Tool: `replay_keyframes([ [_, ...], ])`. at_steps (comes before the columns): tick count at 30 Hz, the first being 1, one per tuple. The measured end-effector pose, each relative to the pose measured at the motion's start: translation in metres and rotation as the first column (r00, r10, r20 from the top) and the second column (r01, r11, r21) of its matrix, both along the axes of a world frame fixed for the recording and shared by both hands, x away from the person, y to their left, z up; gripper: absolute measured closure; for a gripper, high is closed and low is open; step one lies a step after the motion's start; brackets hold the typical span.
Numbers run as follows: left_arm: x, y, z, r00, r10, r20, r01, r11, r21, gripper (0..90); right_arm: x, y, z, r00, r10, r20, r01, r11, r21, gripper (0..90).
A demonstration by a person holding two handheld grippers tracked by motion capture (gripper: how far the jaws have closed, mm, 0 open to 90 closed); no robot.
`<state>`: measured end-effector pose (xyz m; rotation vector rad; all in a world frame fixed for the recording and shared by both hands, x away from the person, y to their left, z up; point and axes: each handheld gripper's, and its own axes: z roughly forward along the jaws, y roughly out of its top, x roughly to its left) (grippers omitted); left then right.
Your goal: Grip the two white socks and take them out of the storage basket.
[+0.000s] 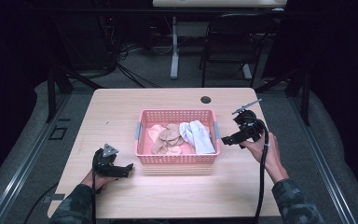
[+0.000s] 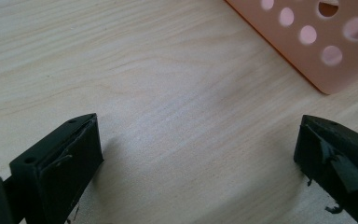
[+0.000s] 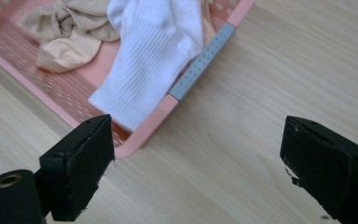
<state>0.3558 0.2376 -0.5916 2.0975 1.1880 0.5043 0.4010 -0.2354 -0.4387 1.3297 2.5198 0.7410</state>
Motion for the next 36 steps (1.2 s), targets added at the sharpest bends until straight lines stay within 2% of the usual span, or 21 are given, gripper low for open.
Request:
replay_keyframes([
  [6,0.000,0.000,0.000,1.0000,0.000,0.000,0.000,1.0000,0.000,0.6,0.008,0.019,0.006,0.9995,0.030,0.013,-0.029,0.999,-0.012,9.1],
  [15,0.000,0.000,0.000,1.0000,0.000,0.000,0.000,1.0000,0.000,0.6,0.025,0.048,0.004,0.9962,0.083,-0.029,-0.083,0.996,-0.025,8.8],
  [18,0.000,0.000,0.000,1.0000,0.000,0.000,0.000,1.0000,0.000,0.6,0.030,0.058,0.002,0.9958,0.088,-0.028,-0.088,0.996,-0.014,9.0],
  [19,0.000,0.000,0.000,1.0000,0.000,0.000,0.000,1.0000,0.000,0.6,0.032,0.061,0.002,0.9949,0.097,-0.028,-0.098,0.995,-0.028,9.1],
  [23,0.000,0.000,0.000,1.0000,0.000,0.000,0.000,1.0000,-0.001,0.6,0.038,0.073,-0.004,0.9955,0.094,-0.013,-0.095,0.995,-0.023,10.8],
  [28,0.000,0.000,0.000,1.0000,0.000,0.000,0.000,1.0000,-0.001,0.6,0.051,0.084,-0.015,0.9932,0.102,-0.057,-0.104,0.994,-0.044,13.7],
  [33,0.000,0.000,0.000,1.0000,0.000,0.000,0.000,1.0000,-0.001,0.6,0.060,0.093,-0.024,0.9934,0.087,-0.074,-0.090,0.995,-0.037,14.2],
  [36,0.000,0.000,0.000,1.0000,-0.001,0.000,0.001,1.0000,-0.001,0.6,0.067,0.096,-0.028,0.9930,0.080,-0.087,-0.084,0.995,-0.049,14.7],
])
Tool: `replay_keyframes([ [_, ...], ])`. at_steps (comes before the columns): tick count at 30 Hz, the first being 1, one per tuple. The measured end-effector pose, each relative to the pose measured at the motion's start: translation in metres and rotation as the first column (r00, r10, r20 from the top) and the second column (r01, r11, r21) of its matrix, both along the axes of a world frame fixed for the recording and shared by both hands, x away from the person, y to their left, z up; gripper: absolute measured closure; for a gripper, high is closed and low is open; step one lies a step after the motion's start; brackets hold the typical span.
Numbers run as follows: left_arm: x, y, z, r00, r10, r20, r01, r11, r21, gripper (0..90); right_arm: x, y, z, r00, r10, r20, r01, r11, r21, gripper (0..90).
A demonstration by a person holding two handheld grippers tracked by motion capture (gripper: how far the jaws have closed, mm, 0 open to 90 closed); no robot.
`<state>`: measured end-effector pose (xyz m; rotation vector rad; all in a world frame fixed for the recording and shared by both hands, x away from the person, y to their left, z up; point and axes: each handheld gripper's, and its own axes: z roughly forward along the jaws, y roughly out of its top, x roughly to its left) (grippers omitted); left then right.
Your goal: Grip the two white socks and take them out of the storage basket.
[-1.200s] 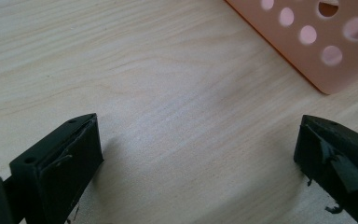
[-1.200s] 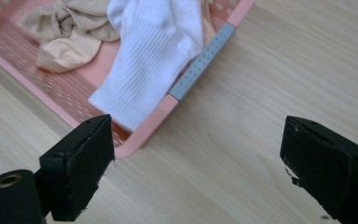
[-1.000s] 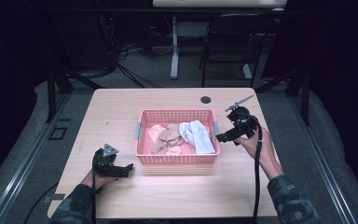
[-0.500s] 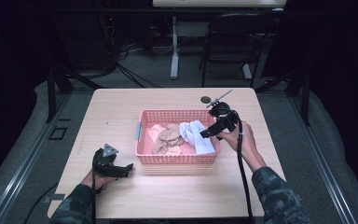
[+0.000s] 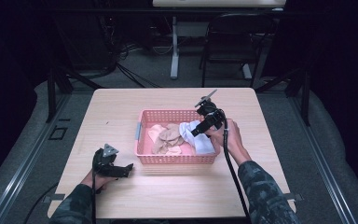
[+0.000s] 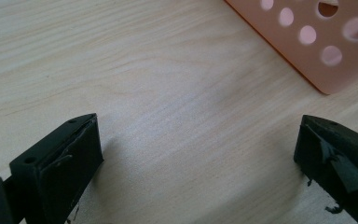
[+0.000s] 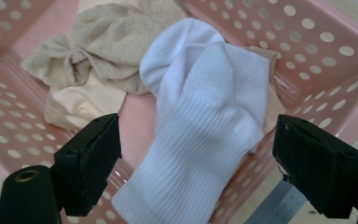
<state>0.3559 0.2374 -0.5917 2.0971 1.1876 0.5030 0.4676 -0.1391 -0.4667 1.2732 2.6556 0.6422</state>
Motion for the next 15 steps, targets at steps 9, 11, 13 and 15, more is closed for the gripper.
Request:
replay_keyframes([
  [9,0.000,0.000,0.000,1.0000,0.001,0.000,-0.001,1.0000,0.000,0.7,0.017,0.009,-0.010,0.9998,-0.015,-0.014,0.015,0.999,-0.029,17.4],
  [11,0.000,0.000,0.000,1.0000,0.001,0.000,-0.001,1.0000,0.000,0.7,0.019,0.012,-0.015,0.9993,-0.034,-0.015,0.034,0.999,-0.012,18.3],
  [13,0.000,0.000,0.000,1.0000,0.001,0.000,-0.001,1.0000,0.000,0.7,0.023,0.013,-0.019,0.9991,-0.036,-0.024,0.035,0.999,-0.025,19.6],
  [15,0.000,0.000,0.000,1.0000,0.001,0.000,-0.001,1.0000,0.000,0.7,0.026,0.014,-0.023,0.9983,-0.051,-0.028,0.050,0.998,-0.026,22.4],
])
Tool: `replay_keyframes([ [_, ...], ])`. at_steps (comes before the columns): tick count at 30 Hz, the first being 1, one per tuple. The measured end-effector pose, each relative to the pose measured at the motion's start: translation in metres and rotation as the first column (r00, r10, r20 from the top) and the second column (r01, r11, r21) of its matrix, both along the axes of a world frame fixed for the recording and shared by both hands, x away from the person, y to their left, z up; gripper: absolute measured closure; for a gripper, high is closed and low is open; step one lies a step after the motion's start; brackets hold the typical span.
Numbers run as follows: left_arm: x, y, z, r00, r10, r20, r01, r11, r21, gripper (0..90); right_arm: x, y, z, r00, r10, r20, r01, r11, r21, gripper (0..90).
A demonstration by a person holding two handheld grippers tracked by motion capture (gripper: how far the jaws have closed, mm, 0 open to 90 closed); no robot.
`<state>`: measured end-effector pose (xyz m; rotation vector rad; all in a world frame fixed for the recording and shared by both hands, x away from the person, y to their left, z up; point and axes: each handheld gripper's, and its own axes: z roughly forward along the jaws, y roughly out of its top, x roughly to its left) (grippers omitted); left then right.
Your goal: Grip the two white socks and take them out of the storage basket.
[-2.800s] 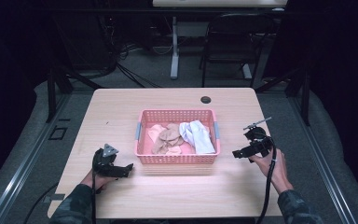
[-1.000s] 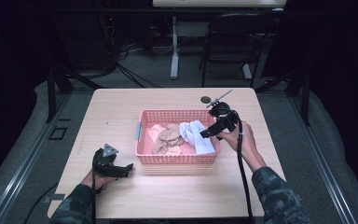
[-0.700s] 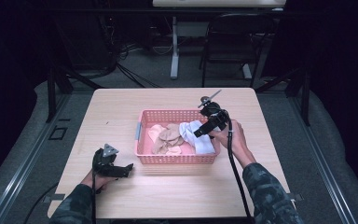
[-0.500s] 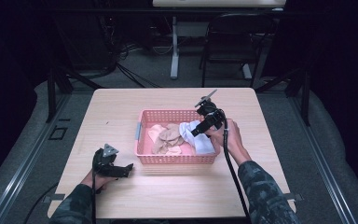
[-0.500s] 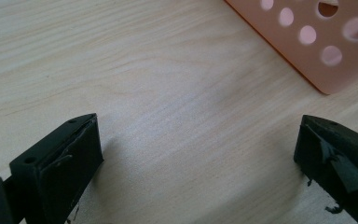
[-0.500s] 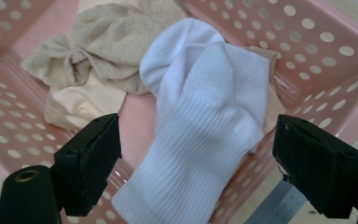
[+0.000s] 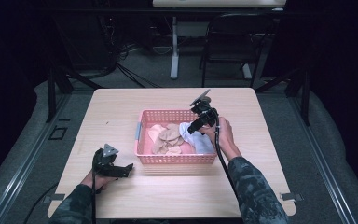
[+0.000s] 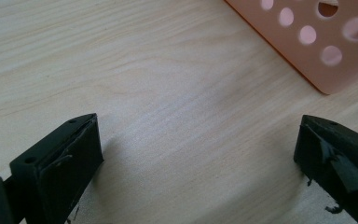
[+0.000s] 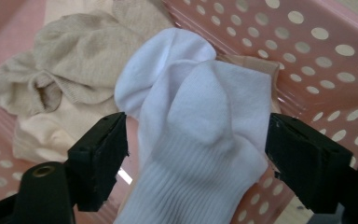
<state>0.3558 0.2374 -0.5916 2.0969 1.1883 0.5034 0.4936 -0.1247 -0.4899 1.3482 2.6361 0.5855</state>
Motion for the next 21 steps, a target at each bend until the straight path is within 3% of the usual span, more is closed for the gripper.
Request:
replay_keyframes([
  [2,0.000,0.000,0.000,1.0000,0.000,0.000,0.000,1.0000,0.000,0.7,0.003,0.002,-0.004,0.9996,-0.023,-0.014,0.023,1.000,0.008,24.5],
  [5,0.000,0.000,0.000,1.0000,0.000,0.000,0.000,1.0000,0.000,0.7,0.006,0.003,-0.008,0.9991,-0.041,-0.011,0.041,0.999,-0.008,35.0],
  [10,0.000,0.000,0.000,1.0000,0.000,0.000,0.000,1.0000,0.000,0.7,0.007,0.002,-0.013,0.9976,-0.060,-0.034,0.059,0.998,-0.014,66.1],
  [13,0.000,0.000,0.000,1.0000,0.000,0.000,0.000,1.0000,0.000,0.7,0.006,0.001,-0.012,0.9976,-0.061,-0.031,0.061,0.998,-0.005,78.0],
  [15,0.000,0.000,0.000,1.0000,0.000,0.000,0.000,1.0000,0.000,0.7,0.005,-0.001,-0.008,0.9980,-0.049,-0.039,0.049,0.999,-0.011,80.8],
  [21,0.000,0.000,0.000,1.0000,0.000,0.000,0.000,1.0000,0.000,0.7,-0.004,-0.011,0.007,0.9983,-0.058,-0.005,0.058,0.997,0.047,81.9],
])
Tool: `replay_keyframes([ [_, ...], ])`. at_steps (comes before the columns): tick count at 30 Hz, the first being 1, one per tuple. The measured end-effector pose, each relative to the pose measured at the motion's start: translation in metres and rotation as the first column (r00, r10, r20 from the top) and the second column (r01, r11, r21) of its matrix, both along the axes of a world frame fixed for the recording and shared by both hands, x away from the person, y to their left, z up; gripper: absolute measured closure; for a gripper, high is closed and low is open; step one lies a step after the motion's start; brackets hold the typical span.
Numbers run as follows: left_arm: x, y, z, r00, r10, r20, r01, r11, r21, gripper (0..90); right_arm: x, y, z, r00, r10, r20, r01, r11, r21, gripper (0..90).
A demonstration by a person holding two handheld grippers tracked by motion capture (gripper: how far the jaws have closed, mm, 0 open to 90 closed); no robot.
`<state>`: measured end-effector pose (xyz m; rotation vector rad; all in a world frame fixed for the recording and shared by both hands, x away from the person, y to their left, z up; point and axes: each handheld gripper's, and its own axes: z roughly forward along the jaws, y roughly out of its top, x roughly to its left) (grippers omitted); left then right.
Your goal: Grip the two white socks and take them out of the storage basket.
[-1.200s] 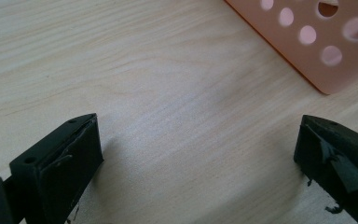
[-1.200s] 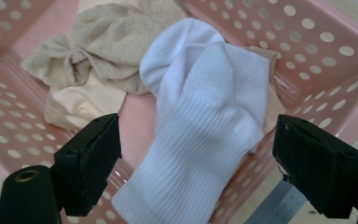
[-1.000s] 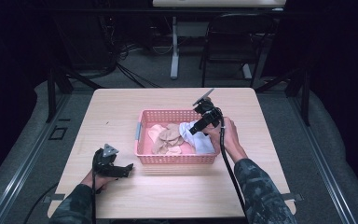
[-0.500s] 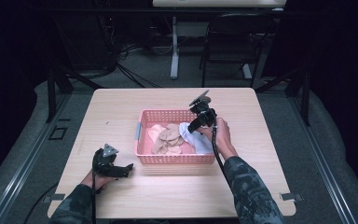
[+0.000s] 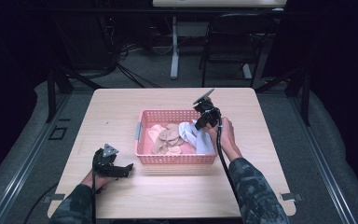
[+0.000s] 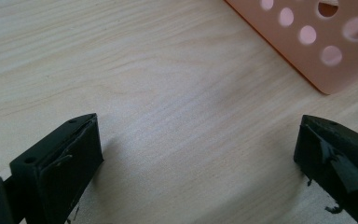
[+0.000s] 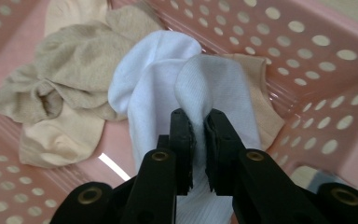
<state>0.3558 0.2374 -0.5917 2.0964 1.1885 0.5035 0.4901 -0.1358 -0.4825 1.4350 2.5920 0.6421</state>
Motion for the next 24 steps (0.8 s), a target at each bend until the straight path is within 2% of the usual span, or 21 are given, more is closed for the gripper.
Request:
replay_keyframes([
  [3,0.000,0.000,0.000,1.0000,0.000,0.000,0.000,1.0000,0.001,0.7,-0.005,-0.007,0.008,0.9998,-0.001,0.018,0.000,1.000,0.027,82.0],
  [15,0.000,0.000,0.000,1.0000,0.000,0.000,0.000,1.0000,0.000,0.7,-0.019,-0.018,0.037,0.9966,0.027,0.077,-0.032,0.998,0.059,81.9],
  [17,0.000,0.000,0.000,1.0000,0.000,0.000,0.000,1.0000,0.000,0.7,-0.021,-0.019,0.041,0.9954,0.021,0.093,-0.029,0.996,0.082,82.0],
  [24,0.000,0.000,0.000,1.0000,0.000,0.000,0.000,1.0000,0.001,0.7,-0.026,-0.023,0.055,0.9927,0.037,0.115,-0.047,0.995,0.086,82.2],
])
